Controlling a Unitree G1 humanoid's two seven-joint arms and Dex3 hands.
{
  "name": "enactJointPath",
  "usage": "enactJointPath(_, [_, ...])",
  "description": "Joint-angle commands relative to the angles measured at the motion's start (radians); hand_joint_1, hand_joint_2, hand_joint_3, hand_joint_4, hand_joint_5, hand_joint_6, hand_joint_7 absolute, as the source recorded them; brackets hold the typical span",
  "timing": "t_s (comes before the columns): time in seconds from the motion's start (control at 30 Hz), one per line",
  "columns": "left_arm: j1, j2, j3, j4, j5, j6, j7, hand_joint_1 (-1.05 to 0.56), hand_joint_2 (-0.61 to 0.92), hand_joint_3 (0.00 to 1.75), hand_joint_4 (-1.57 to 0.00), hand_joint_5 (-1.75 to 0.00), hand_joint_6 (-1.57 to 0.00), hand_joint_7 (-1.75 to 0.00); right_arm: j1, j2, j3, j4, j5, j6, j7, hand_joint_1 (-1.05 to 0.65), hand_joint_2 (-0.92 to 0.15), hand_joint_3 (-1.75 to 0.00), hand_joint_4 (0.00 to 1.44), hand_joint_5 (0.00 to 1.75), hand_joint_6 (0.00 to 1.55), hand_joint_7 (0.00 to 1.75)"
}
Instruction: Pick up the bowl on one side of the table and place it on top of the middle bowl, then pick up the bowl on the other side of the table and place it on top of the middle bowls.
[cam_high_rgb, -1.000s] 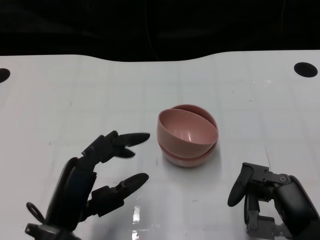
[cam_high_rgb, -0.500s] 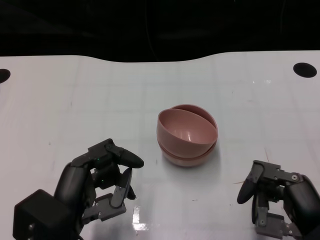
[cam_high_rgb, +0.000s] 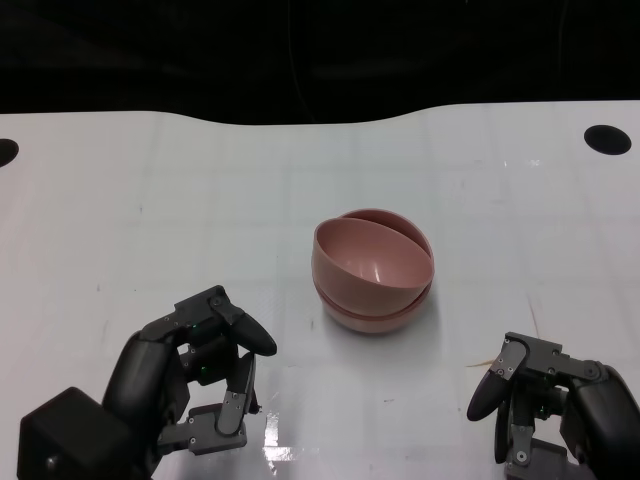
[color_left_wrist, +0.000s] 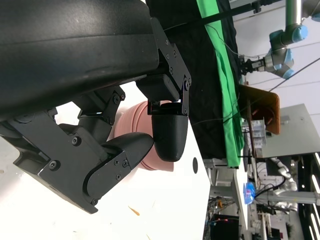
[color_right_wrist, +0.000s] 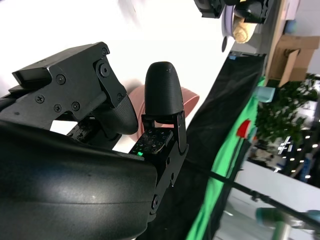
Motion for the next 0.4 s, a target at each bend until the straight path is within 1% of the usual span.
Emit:
enactJointPath(0.03, [0.012, 0.006, 0.017, 0.0, -0.014, 0.003, -0.021, -0.22, 0.38, 1.36, -0.88, -1.75, -0.81, -1.48, -0.007, -0.013, -0.012, 0.028, 0.005, -0.041, 0.002, -0.04, -0.33, -1.5, 0.87, 1.7, 0.83, 1.35])
enactJointPath(0.17, [0.01, 0.011, 0.02, 0.013, -0.017, 0.005, -0.048, -0.21, 0.38, 1.36, -0.88, -1.75, -0.8, -1.48, -0.024, -0.021, -0.017, 0.069, -0.008, -0.1, 0.0, -0.03, -0.34, -1.49, 0.86, 1.7, 0.82, 1.34])
enactJointPath(0.33, [0.014, 0.007, 0.025, 0.012, -0.015, 0.008, -0.063, -0.21, 0.39, 1.36, -0.89, -1.75, -0.79, -1.5, -0.029, -0.022, -0.02, 0.085, -0.021, -0.121, -0.003, -0.04, -0.32, -1.49, 0.85, 1.71, 0.82, 1.34])
enactJointPath(0.4, [0.014, 0.007, 0.026, 0.013, -0.013, 0.006, -0.066, -0.2, 0.4, 1.35, -0.89, -1.75, -0.79, -1.5, -0.035, -0.028, -0.022, 0.1, -0.024, -0.145, -0.001, -0.03, -0.32, -1.49, 0.85, 1.71, 0.82, 1.35])
